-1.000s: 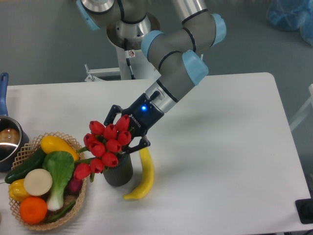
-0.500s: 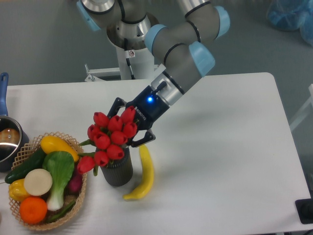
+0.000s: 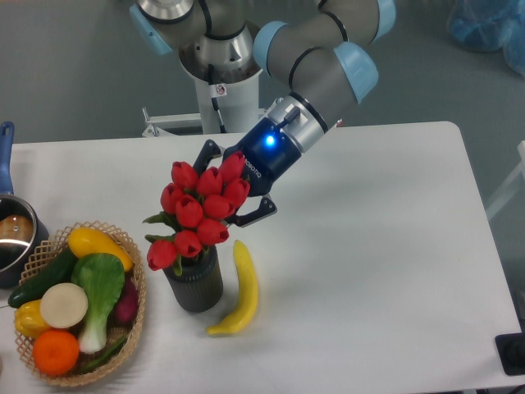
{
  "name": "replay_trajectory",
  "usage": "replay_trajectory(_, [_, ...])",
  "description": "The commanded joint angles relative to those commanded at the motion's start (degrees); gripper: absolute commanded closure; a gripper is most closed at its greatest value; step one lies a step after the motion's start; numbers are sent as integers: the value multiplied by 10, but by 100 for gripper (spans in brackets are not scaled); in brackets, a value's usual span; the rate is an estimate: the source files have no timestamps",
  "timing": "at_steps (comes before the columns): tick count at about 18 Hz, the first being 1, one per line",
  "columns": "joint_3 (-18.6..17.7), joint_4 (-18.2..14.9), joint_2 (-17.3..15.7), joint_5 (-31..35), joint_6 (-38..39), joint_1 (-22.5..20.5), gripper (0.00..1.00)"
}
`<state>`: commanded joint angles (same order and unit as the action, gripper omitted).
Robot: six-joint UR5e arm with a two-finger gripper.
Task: Pick up the flowers from the vase
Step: 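Lift the gripped tulips up out of the black vase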
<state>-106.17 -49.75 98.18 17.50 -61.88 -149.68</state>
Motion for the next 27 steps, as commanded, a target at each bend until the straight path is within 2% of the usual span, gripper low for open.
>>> replay_trajectory(7, [5,-1,-11,-33,10,-2,51])
replay_trajectory(18, [24,-1,-10,-34,10,-27,51])
replay_trajectory(27, [35,-1,-11,-43,62,-28,51])
